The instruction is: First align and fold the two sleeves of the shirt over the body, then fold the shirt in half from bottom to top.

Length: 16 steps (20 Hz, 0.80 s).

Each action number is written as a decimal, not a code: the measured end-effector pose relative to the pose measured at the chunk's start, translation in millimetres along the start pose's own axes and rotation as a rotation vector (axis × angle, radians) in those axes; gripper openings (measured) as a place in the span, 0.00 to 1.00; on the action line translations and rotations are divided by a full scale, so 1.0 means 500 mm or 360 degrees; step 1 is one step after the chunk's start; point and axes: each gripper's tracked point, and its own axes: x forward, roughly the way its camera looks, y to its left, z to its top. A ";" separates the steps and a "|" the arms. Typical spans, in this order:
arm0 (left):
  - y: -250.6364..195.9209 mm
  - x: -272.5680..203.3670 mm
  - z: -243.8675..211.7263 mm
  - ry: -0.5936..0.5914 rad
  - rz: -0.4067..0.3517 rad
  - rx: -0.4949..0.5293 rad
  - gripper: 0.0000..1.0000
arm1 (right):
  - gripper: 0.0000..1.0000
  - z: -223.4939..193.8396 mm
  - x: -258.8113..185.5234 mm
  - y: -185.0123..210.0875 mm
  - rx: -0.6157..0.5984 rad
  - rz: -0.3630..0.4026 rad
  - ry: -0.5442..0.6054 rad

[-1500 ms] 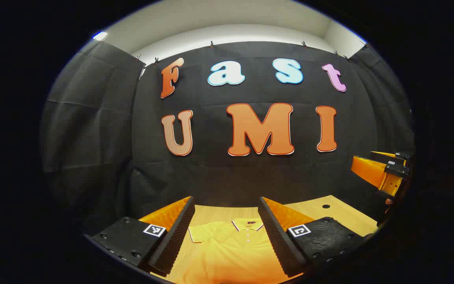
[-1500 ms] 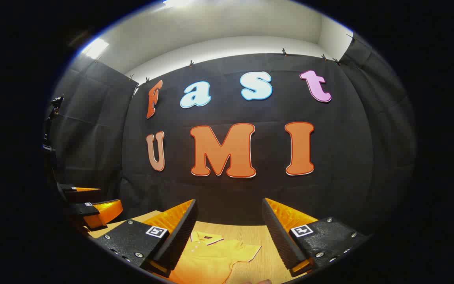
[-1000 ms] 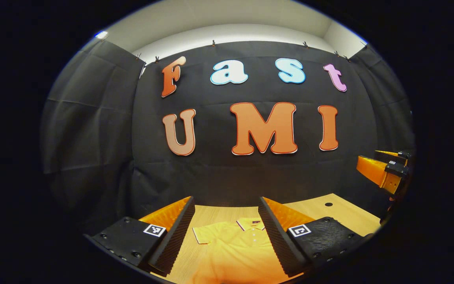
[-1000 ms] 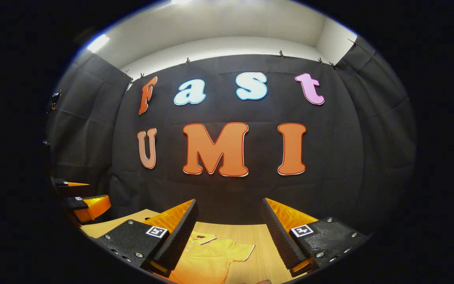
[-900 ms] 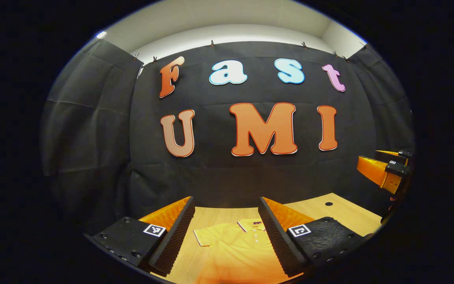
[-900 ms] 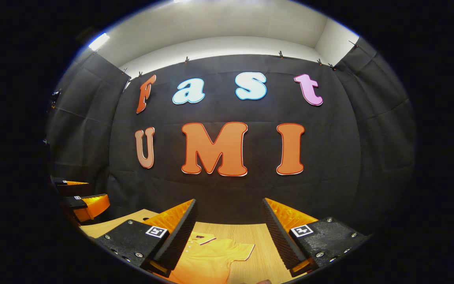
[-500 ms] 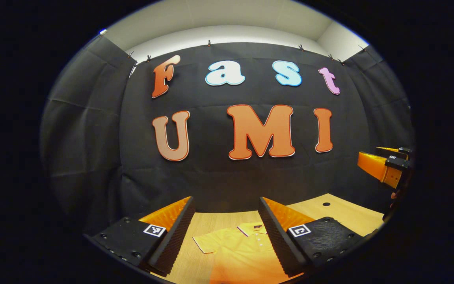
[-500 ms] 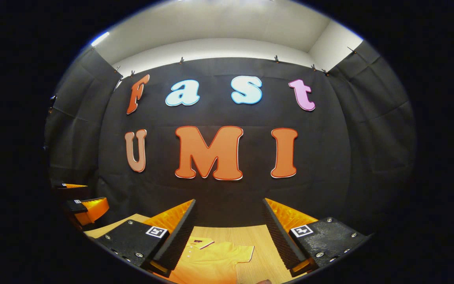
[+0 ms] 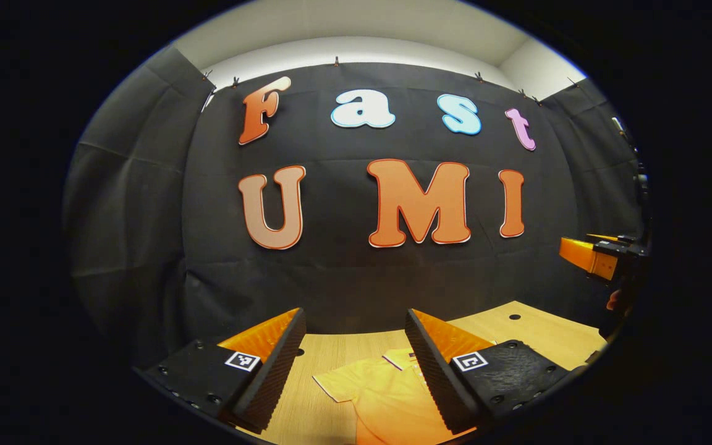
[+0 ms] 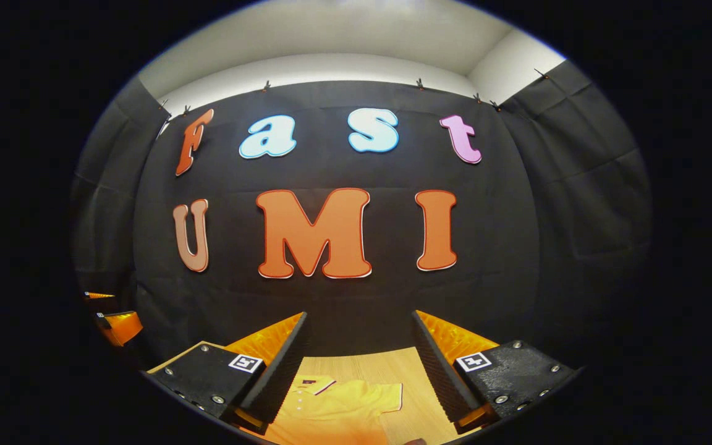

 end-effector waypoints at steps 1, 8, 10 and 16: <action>0.008 0.006 -0.002 -0.0003 -0.0023 0.0000 0.97 | 0.98 -0.008 0.009 -0.001 0.0003 -0.0027 0.0019; 0.035 0.034 -0.013 0.0017 -0.0039 -0.0032 0.97 | 0.98 -0.078 0.093 -0.014 -0.0124 -0.0071 0.0238; 0.037 0.042 -0.018 0.0042 0.0021 -0.0049 0.97 | 0.98 -0.098 0.131 -0.015 -0.0121 -0.0051 0.0292; 0.035 0.042 -0.023 0.0082 0.0185 -0.0004 0.97 | 0.98 -0.268 0.242 -0.074 -0.0088 0.0005 0.0701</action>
